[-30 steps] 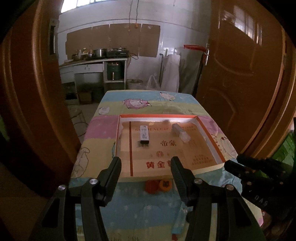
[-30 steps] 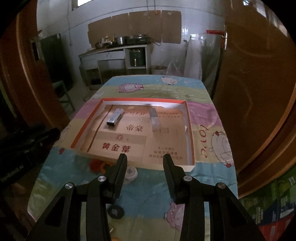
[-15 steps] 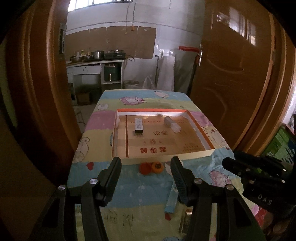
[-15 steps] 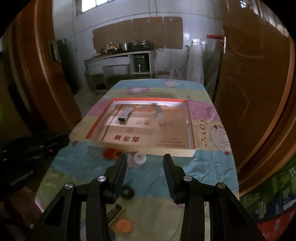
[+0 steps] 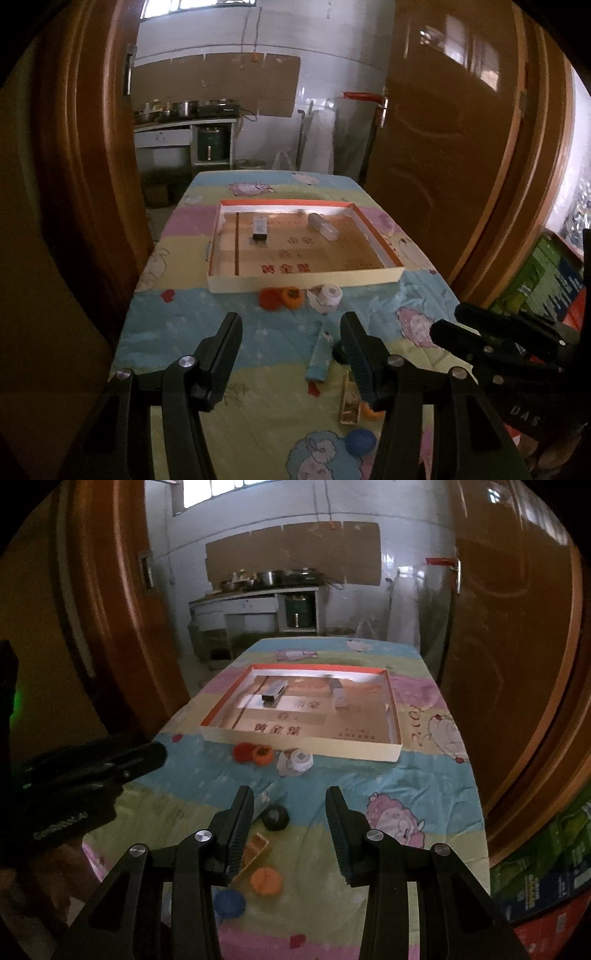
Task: Organize rigid objects
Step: 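Withdraw both open tools from the tray back toward the loose items, then grasp the gold YSL lipstick with the left tool while the right tool grasps the orange ball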
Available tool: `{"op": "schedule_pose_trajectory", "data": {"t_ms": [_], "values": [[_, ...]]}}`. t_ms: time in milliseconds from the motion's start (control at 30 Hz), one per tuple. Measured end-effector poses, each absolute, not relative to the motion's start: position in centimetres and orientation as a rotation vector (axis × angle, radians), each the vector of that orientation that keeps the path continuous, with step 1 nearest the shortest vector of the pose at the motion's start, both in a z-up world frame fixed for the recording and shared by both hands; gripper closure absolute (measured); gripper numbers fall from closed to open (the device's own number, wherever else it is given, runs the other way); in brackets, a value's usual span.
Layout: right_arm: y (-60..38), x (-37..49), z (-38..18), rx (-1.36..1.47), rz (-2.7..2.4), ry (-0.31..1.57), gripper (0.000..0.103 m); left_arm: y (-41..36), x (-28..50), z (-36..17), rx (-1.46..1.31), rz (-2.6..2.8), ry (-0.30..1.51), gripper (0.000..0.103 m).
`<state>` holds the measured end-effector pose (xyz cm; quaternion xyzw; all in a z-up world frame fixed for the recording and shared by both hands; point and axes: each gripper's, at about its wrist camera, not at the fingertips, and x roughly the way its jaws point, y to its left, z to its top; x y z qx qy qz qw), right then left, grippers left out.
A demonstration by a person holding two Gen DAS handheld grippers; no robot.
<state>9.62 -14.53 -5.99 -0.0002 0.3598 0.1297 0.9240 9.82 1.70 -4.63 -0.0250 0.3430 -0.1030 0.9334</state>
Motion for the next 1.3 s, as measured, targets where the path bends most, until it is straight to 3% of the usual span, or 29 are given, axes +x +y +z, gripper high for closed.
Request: {"op": "schedule_pose_trajectory", "data": {"t_ms": [800,967,1133,1300], "values": [[-17.4,6.1,-9.6,0.023,0.254,0.752,0.061,-3.8,10.3,-14.8,0.044,-0.362,0.859,0.049],[-17.7,6.5,-10.3,0.03,0.252,0.768,0.061,-3.5,10.7,-15.6,0.015,-0.367,0.875,0.059],[-17.6,6.7,-11.0,0.028,0.257,0.782,0.061,-3.6,10.7,-16.1,0.04,-0.359,0.874,0.082],[-16.8,6.9,-12.0,0.018,0.292,0.805,0.061,-3.2,10.4,-16.1,0.035,-0.358,0.855,0.085]]}}
